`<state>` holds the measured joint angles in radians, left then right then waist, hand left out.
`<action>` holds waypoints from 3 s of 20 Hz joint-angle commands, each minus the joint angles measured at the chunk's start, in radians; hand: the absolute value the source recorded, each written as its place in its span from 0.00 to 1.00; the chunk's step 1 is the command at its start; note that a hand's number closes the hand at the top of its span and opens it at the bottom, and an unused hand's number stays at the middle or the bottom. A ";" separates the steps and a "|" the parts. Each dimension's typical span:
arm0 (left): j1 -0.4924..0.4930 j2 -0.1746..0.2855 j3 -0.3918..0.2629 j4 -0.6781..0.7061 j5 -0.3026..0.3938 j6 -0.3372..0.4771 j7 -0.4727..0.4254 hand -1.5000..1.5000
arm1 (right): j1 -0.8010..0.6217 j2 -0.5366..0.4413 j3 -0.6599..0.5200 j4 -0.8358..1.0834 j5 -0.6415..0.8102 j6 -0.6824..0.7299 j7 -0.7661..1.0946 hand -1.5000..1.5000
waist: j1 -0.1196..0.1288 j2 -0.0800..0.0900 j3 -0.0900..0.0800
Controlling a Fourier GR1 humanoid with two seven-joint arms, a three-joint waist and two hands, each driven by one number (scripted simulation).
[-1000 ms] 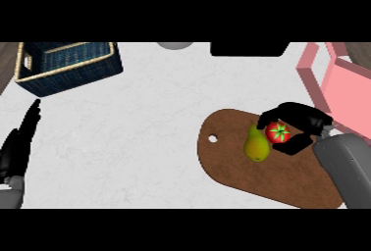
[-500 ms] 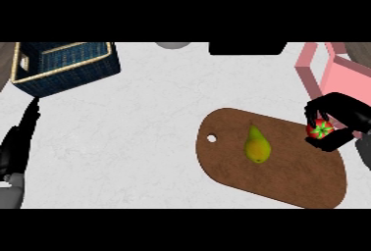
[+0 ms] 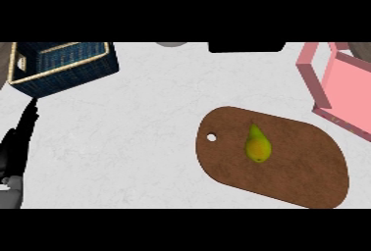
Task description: Pick the tomato from the cutting board and place it in the cardboard box
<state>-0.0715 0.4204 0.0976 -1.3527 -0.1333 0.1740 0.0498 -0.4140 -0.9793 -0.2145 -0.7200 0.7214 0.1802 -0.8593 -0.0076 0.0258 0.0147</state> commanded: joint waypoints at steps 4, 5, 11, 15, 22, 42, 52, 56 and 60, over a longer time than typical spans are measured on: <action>-0.018 0.017 0.000 0.002 0.002 -0.023 0.005 0.50 | -0.053 -0.110 -0.183 0.153 -0.132 -0.092 -0.261 1.00 | 0.025 -0.003 0.002; -0.016 0.000 -0.004 0.000 0.004 -0.015 -0.002 0.50 | -0.050 -0.117 -0.192 0.167 -0.145 -0.089 -0.300 1.00 | 0.026 -0.004 0.001; -0.047 0.010 -0.014 0.008 -0.016 -0.016 0.016 0.50 | -0.060 -0.131 -0.177 0.224 -0.185 -0.016 -0.432 1.00 | 0.034 -0.006 -0.003; -0.076 -0.009 -0.042 0.013 -0.021 -0.029 0.022 0.50 | -0.152 -0.144 -0.143 0.242 -0.212 0.108 -0.359 1.00 | 0.066 -0.001 -0.007; -0.069 -0.008 -0.032 0.021 -0.013 -0.039 0.008 0.50 | -0.265 -0.106 -0.100 0.315 -0.249 0.197 -0.277 1.00 | 0.078 -0.006 -0.010; -0.099 -0.022 -0.039 0.035 -0.045 -0.034 -0.005 0.50 | -0.596 0.157 0.062 0.526 -0.132 0.063 0.061 1.00 | 0.097 0.002 -0.010; -0.089 -0.045 -0.029 0.090 -0.053 -0.018 -0.049 0.50 | -0.589 0.246 0.043 0.607 -0.146 0.125 0.055 0.00 | 0.086 0.009 -0.010; -0.114 -0.055 -0.036 0.076 -0.058 -0.015 -0.009 0.50 | -0.591 0.200 -0.023 0.601 -0.210 0.150 -0.018 0.00 | 0.071 0.005 -0.009; -0.131 -0.019 -0.010 0.091 -0.045 -0.041 -0.023 0.50 | -0.626 0.162 -0.102 0.618 -0.287 0.198 0.008 0.00 | 0.075 0.008 -0.009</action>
<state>-0.1904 0.3894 0.0737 -1.2767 -0.1850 0.1439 0.0375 -1.0248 -0.7730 -0.2609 -0.1126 0.4879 0.3120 -0.8163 0.0704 0.0324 0.0059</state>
